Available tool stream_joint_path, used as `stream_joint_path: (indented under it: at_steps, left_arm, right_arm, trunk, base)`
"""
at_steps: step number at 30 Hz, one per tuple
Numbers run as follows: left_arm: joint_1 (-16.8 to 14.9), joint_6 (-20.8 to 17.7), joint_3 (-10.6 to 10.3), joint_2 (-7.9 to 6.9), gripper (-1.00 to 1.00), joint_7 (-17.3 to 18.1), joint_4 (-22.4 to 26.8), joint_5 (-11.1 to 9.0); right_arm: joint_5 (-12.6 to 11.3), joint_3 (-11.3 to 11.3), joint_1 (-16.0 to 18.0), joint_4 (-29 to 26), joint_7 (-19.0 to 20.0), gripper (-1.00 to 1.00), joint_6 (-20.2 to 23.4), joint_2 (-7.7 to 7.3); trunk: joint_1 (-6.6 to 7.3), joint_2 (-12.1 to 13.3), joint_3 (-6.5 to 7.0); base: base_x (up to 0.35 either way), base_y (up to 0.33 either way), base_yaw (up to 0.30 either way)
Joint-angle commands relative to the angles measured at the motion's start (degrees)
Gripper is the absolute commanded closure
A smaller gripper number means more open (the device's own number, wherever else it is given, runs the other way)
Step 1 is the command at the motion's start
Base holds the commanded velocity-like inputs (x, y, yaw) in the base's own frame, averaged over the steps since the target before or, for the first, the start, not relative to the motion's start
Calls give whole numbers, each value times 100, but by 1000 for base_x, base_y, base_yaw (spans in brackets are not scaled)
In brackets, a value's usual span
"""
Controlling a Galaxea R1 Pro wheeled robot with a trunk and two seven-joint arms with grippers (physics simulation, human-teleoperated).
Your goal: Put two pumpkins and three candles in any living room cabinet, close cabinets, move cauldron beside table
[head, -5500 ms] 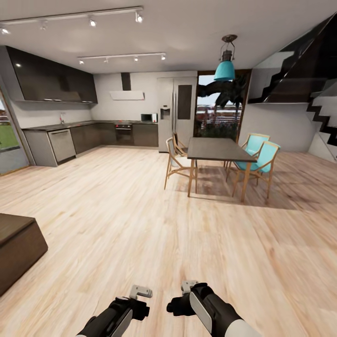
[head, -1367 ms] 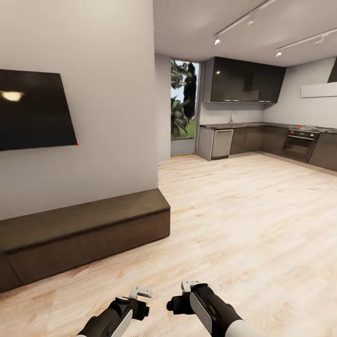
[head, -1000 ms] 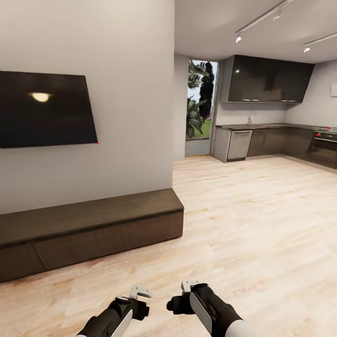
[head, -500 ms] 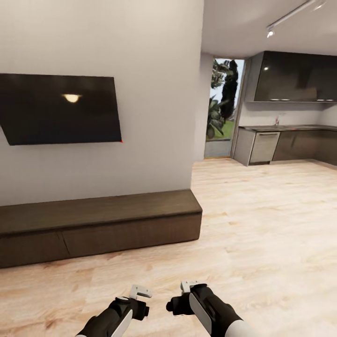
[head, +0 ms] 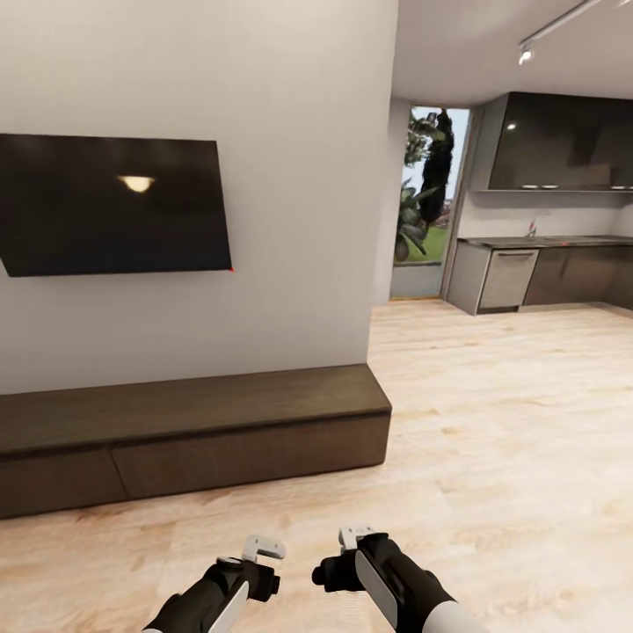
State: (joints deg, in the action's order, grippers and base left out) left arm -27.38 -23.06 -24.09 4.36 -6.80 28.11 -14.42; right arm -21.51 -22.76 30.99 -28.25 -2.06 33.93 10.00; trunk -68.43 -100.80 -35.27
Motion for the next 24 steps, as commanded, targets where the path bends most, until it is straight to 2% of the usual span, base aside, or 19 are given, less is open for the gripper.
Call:
stream_joint_path:
  at_steps: [1,17,24]
  left_arm:
    - [-4,-23,-43,-6,-100,-50,10,-61]
    - [-4,-23,-43,-14,-100,-28,10,-69]
    - [-4,27,-32,-27,-100,-29,19,-69]
  right_arm:
    - [-18,-12,4,-5,-22,-100,21,0]
    - [-19,-17,4,-5,-16,-100,-8,0]
    - [-22,-3,4,27,-28,-100,-490,0]
  trunk:
    - [-1,-3,-6]
    - [-1,-3,-6]
    - [-1,-3,-6]
  base:
    - [188,113,1]
    - [78,275,0]
    - [39,126,0]
